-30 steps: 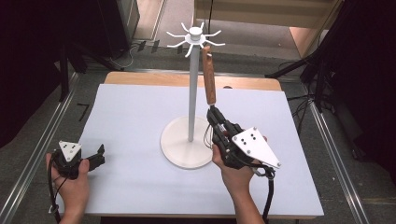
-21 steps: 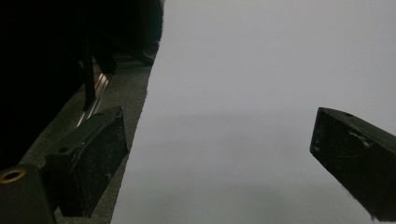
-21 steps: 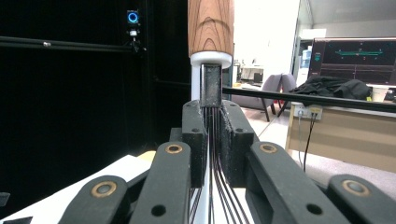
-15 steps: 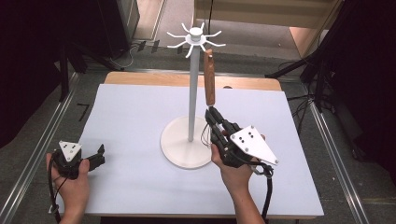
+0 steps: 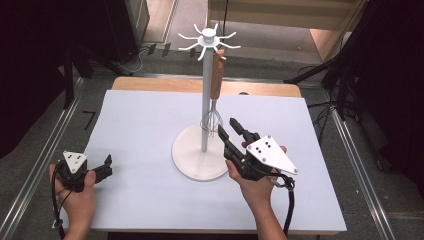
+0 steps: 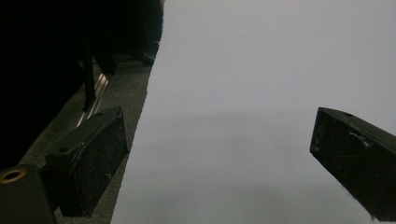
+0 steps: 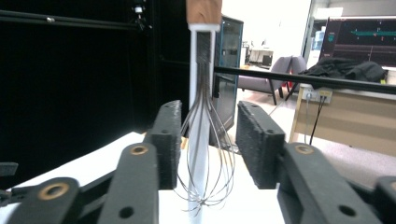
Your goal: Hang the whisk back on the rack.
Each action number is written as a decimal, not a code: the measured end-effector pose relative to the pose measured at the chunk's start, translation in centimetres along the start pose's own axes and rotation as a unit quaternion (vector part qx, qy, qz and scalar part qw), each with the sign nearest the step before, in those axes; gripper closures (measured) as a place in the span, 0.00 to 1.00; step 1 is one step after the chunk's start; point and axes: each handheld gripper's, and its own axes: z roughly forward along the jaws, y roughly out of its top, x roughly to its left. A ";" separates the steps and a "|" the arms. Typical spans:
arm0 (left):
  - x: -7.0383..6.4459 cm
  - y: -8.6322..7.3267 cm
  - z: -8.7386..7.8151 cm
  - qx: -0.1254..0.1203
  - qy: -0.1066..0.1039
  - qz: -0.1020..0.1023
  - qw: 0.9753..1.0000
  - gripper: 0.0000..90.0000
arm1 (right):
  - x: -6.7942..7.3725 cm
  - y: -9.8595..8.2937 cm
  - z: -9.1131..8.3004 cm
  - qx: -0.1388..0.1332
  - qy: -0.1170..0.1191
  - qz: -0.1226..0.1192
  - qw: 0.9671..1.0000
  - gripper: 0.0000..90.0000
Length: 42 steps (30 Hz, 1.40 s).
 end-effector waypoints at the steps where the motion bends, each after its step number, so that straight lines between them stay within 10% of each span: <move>1: 0.0 0.0 0.0 0.000 0.000 0.000 1.000 0.05 | -0.2 -0.1 -0.1 0.004 -0.002 0.004 1.000 0.64; 19: 0.0 0.0 0.0 0.001 0.000 0.001 1.000 0.05 | -4.5 -2.2 -1.2 0.061 -0.069 0.017 0.996 0.37; 42: -0.1 0.0 0.0 0.003 0.002 0.004 1.000 0.05 | -9.9 -6.3 -3.3 0.121 -0.150 0.031 0.981 0.28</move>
